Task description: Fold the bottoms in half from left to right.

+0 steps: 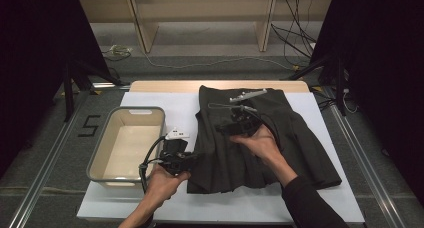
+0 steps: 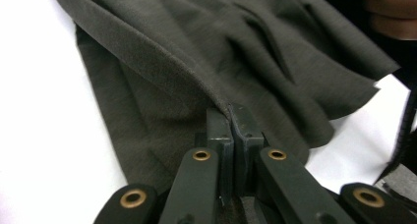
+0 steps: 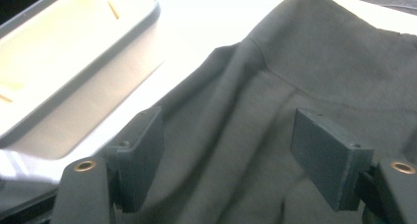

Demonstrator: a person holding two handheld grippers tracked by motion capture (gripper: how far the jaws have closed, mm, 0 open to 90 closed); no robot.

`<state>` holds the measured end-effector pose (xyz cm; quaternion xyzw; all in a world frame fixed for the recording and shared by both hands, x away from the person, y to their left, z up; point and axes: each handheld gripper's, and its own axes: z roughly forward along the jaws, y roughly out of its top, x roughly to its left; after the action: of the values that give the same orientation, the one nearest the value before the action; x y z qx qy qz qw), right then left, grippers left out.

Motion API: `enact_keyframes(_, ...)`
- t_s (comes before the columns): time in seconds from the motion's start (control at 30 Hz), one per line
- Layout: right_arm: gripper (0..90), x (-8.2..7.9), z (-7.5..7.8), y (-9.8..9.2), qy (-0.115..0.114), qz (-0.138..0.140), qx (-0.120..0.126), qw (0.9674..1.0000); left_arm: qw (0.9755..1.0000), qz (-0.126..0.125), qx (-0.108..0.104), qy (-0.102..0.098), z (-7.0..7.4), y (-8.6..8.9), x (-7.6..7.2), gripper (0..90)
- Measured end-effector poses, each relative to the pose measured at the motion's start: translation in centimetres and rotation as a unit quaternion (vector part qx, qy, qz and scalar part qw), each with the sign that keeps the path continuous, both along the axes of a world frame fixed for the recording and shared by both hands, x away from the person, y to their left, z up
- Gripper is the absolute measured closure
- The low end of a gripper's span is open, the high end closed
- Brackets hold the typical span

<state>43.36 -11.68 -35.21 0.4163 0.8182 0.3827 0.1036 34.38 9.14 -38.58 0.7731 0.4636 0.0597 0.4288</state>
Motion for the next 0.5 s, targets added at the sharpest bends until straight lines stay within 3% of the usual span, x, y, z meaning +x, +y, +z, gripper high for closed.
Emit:
enact_keyframes(0.33, 26.8, 2.9, 0.0, 2.8, 0.019, -0.007, -0.031, 0.9993, 0.9998, -0.004, -0.003, -0.018, 1.1, -0.4, -0.1, 88.3)
enact_keyframes(0.5, 25.1, 4.2, -0.4, 4.1, 0.031, -0.005, -0.034, 0.9989, 0.9998, -0.006, -0.004, -0.019, 1.1, -0.7, -0.1, 88.3)
